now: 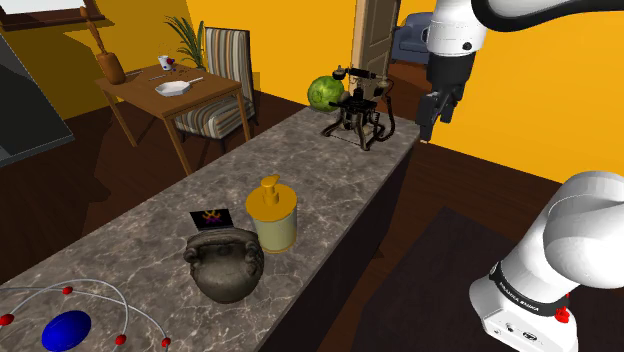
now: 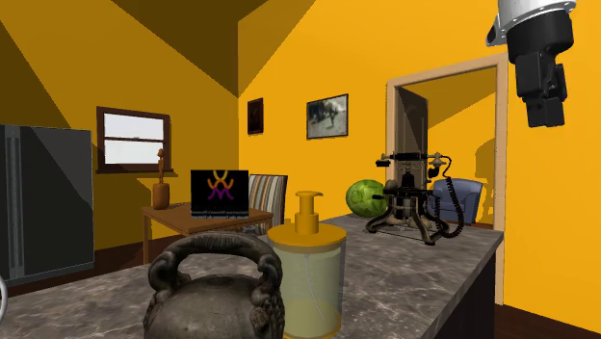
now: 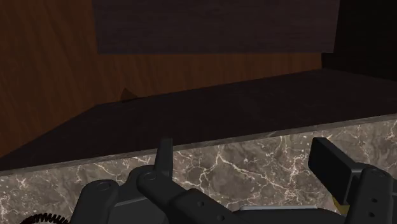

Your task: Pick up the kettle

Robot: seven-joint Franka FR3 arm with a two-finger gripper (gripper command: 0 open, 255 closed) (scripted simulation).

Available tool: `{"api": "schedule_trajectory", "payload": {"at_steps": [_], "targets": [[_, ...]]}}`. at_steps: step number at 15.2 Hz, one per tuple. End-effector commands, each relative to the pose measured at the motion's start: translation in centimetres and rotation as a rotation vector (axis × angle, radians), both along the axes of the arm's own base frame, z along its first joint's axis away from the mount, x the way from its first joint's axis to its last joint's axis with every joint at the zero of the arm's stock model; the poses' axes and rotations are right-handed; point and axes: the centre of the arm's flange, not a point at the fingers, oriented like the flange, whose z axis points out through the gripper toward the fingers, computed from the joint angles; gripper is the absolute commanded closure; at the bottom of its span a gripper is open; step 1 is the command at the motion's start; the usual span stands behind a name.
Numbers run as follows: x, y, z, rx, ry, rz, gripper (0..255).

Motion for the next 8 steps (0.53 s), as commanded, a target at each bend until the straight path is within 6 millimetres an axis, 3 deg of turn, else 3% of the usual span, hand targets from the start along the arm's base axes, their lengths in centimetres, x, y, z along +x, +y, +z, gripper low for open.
{"api": "schedule_trajectory", "payload": {"at_steps": [1, 8], "targets": [[0.0, 0.0, 0.0, 0.0, 0.0, 0.0, 0], [2.5, 6.7, -4.1, 0.04, -0.079, 0.06, 0]]}}
